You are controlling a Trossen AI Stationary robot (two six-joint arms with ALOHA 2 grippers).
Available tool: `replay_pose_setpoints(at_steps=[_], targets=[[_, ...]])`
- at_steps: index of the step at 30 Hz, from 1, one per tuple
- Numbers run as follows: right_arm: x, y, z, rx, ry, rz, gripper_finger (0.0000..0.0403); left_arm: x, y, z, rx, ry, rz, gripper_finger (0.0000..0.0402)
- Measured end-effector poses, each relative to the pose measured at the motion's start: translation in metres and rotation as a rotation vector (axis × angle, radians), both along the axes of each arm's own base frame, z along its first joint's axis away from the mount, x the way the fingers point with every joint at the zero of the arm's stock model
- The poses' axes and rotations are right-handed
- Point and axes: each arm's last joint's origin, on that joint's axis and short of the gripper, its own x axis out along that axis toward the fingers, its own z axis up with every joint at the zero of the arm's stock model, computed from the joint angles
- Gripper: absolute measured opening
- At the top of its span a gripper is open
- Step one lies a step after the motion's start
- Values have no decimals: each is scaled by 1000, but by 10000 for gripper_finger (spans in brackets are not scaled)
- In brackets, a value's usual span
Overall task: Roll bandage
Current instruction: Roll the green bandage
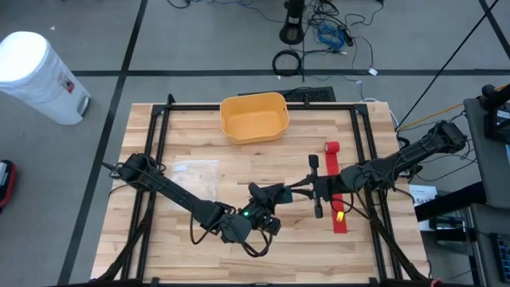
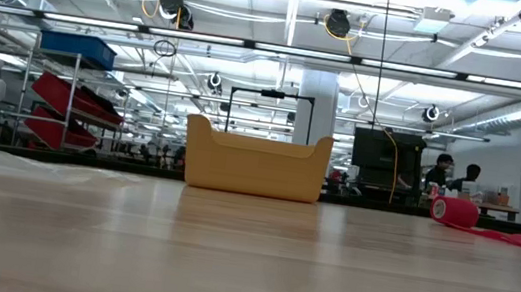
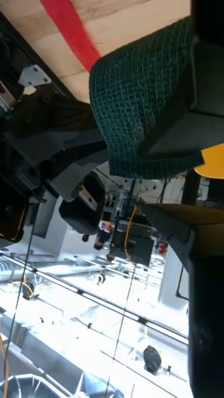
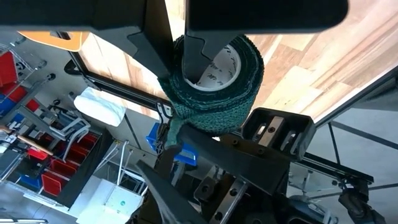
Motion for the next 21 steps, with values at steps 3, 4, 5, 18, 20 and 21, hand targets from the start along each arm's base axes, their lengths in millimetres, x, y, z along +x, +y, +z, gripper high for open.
replay_pose_setpoints(at_steps=[3, 4, 5, 18, 20, 21], targets=[[0, 0, 0, 0, -1, 2, 11, 0, 0, 0, 2, 1, 1, 138], [0, 0, 0, 1, -1, 3, 11, 0, 0, 0, 2, 1, 1, 139], [0, 0, 0, 1, -1, 3, 11, 0, 0, 0, 2, 1, 1, 141], [0, 1, 1, 4, -7, 12, 11, -1, -7, 20, -60, -77, -5, 173], [0, 1, 1, 4, -7, 11, 11, -1, -7, 20, -58, -75, -5, 174], [0, 1, 1, 4, -6, 11, 11, -1, -7, 20, -58, -73, -8, 174]])
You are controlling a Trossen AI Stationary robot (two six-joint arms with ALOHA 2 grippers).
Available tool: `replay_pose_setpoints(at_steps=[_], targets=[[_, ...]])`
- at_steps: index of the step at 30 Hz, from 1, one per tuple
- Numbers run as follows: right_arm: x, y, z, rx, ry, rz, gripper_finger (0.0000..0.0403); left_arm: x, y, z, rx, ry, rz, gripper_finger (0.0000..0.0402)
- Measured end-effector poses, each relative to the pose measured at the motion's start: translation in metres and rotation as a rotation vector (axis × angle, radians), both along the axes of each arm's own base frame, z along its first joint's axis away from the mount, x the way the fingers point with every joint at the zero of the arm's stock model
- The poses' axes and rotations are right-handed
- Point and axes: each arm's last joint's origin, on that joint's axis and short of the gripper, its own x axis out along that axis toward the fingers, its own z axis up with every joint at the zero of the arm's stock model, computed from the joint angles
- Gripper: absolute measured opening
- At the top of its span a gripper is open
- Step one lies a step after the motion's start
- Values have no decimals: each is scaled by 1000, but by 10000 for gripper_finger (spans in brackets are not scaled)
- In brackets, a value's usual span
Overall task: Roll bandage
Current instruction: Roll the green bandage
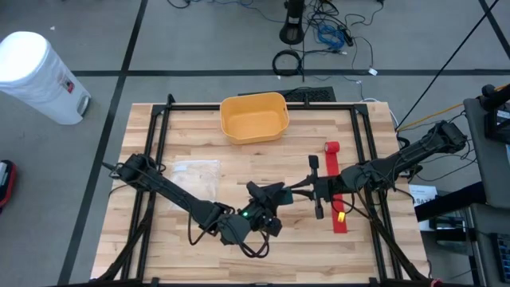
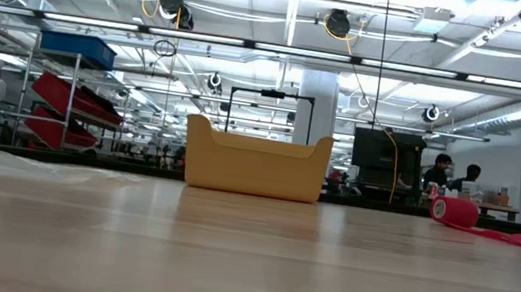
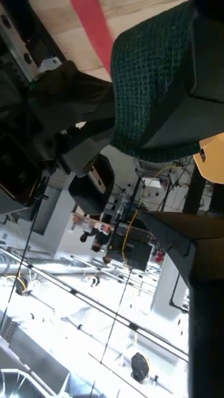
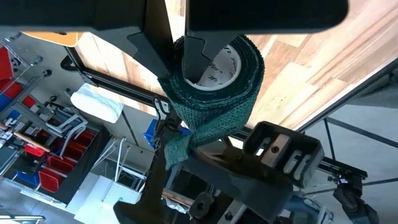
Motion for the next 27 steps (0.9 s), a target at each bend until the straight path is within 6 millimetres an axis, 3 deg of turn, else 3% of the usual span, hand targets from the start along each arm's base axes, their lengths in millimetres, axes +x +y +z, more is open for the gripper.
replay_pose_setpoints(at_steps=[15, 20, 27], targets=[[0, -1, -1, -3, 4, -14, 11, 6, 18, -10, 17, 80, 58, 174], [0, 0, 0, -1, 2, 7, 11, 3, 16, -9, 87, 133, 136, 174], [0, 0, 0, -1, 3, 3, 11, -1, 6, 1, 78, 112, 101, 174]])
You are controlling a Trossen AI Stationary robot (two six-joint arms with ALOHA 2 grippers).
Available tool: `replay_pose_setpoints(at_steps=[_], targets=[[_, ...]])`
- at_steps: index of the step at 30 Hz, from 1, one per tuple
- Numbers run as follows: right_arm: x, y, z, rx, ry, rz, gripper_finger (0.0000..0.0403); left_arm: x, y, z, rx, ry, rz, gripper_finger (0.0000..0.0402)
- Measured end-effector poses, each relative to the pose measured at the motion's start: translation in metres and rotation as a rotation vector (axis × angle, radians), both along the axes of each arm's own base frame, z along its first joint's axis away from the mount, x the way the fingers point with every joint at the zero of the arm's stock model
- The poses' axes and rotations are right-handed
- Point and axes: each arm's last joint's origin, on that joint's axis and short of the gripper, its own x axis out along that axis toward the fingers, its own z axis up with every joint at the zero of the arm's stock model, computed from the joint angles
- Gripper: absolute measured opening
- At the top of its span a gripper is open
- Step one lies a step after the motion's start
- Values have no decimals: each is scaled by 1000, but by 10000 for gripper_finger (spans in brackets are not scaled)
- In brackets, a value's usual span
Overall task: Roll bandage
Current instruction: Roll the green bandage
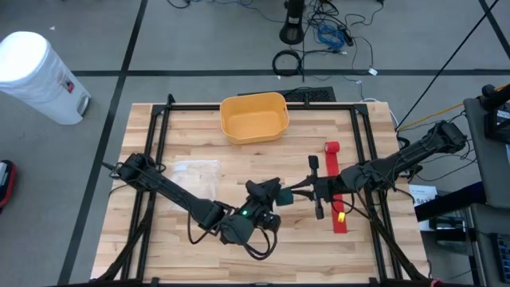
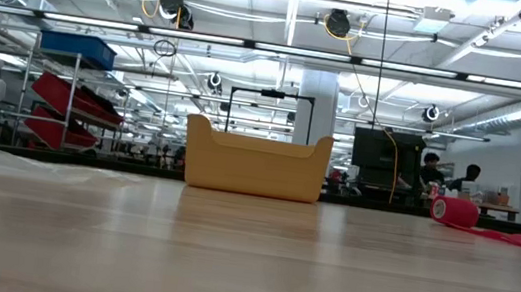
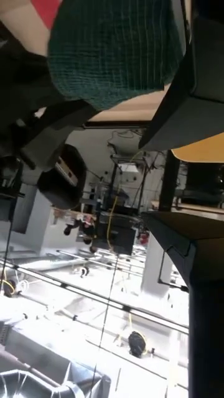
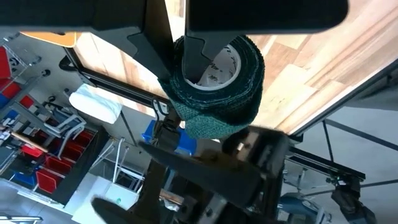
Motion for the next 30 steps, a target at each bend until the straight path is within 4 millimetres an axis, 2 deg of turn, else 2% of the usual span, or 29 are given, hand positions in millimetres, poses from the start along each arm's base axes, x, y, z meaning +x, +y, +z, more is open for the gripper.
replay_pose_setpoints(at_steps=[4, 11, 19, 30], targets=[[0, 0, 0, 0, 0, 0, 11, -2, -6, 7, -12, -19, -23, 174], [0, 0, 0, -1, 0, -1, 11, -3, -21, 13, -126, -94, -250, 174], [0, 0, 0, -1, 0, -2, 11, 6, -3, -4, -291, -36, -327, 174], [0, -2, 0, -4, 0, -36, 11, 12, 16, -4, -310, -105, -187, 174]])
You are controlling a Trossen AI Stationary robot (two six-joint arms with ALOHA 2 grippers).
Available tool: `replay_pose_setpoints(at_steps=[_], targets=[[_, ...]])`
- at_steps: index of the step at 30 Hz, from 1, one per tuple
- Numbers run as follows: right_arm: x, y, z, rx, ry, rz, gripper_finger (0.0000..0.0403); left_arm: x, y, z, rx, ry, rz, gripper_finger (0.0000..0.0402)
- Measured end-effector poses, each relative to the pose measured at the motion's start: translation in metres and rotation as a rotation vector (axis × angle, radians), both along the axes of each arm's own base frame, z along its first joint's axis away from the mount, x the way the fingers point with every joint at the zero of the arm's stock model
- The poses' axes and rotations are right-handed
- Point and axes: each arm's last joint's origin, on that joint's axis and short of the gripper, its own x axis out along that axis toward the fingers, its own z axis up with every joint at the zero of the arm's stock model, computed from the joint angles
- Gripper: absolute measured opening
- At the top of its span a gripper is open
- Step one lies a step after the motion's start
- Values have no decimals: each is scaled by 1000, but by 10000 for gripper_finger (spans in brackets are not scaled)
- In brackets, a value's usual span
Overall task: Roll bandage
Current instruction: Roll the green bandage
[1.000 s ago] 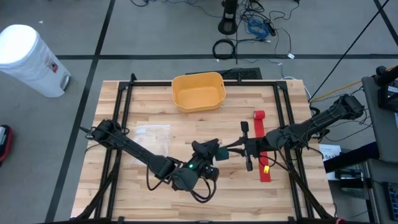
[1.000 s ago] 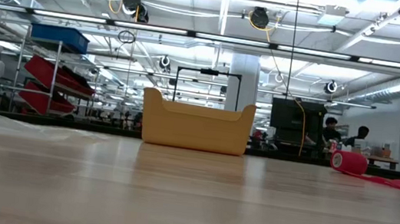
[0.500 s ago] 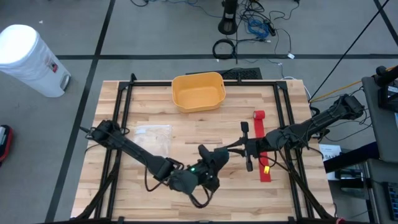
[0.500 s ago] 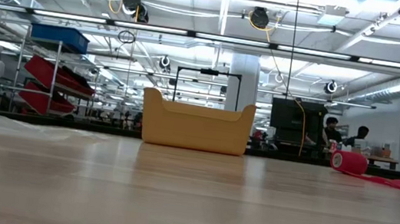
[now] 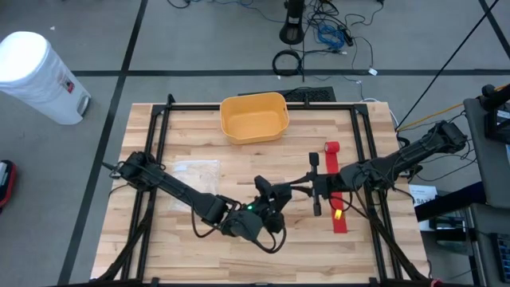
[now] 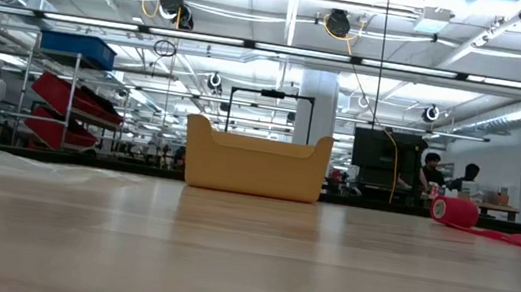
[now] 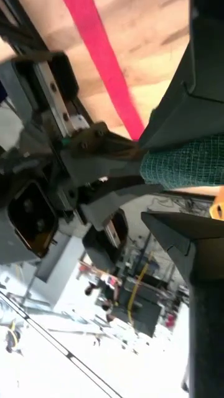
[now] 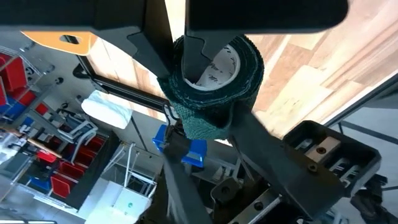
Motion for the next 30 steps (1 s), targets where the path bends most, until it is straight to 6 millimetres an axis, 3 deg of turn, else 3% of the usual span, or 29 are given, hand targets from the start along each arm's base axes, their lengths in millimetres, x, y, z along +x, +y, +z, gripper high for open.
replay_pose_setpoints(at_steps=[5, 11, 18, 30], targets=[[0, 0, 0, 1, 1, 3, 11, -1, 0, 2, -24, -29, 38, 174], [-1, 4, 0, 8, 2, 74, 11, -4, 0, 19, -32, -81, 103, 174], [0, 3, 0, 6, 1, 55, 11, -6, 0, 18, -16, -74, 136, 174], [0, 2, 0, 5, 1, 40, 11, -9, -17, 16, -104, -67, -47, 174]])
